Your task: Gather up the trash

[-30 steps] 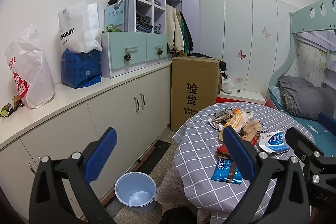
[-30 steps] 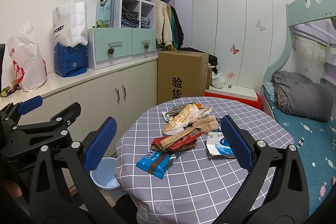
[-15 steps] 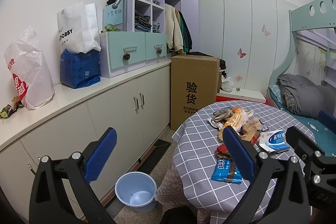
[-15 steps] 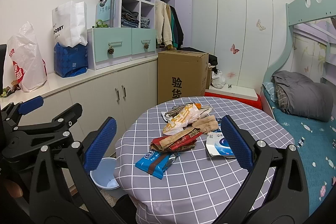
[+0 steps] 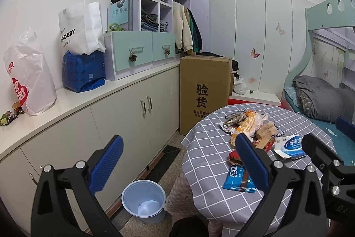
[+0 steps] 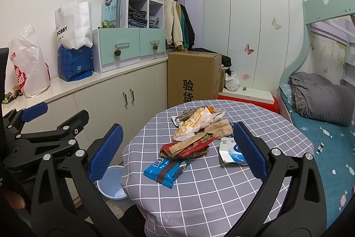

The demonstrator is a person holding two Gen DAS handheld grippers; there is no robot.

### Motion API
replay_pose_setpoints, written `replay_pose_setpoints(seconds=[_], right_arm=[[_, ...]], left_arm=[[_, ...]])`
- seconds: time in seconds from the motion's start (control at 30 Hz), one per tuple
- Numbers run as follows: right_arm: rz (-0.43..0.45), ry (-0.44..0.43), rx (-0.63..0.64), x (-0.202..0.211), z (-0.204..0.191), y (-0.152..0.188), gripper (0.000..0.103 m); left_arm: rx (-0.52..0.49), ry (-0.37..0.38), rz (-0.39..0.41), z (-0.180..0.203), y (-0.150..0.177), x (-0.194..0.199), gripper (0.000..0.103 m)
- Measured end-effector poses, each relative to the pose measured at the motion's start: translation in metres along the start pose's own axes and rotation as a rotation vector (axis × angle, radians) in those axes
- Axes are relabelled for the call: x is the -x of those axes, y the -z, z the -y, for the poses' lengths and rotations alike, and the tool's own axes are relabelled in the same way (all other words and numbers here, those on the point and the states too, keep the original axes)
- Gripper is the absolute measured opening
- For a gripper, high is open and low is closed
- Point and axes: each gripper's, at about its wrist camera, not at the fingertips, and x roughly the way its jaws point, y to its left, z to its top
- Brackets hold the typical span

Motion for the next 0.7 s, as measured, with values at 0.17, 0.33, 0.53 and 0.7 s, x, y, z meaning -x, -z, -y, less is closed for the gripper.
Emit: replay_pose_setpoints(seconds=[0.17, 0.33, 0.53, 0.7], right_arm=[[-0.004, -0.009, -0.010, -0.001, 0.005, 0.001, 0.097], [-0.016, -0.015, -0.019, -0.004, 0.008, 0.003, 0.097], [-0.031, -0.008, -0.036, -0.012, 0.019, 0.008, 0.097], [-0.073, 0.051, -0.070, -0.026, 0.041, 0.022, 0.097]], left_arm=[[-0.003, -0.002, -0.008, 0.002, 0.001, -0.002, 0.099], [-0.010, -0.007, -0.021, 0.004, 0.002, -0.005, 0.099], [-0.026, -0.004, -0.055, 0.012, 0.004, -0.017, 0.099], [-0.042, 0.032, -0.126, 0.022, 0.013, -0.041, 0.099]])
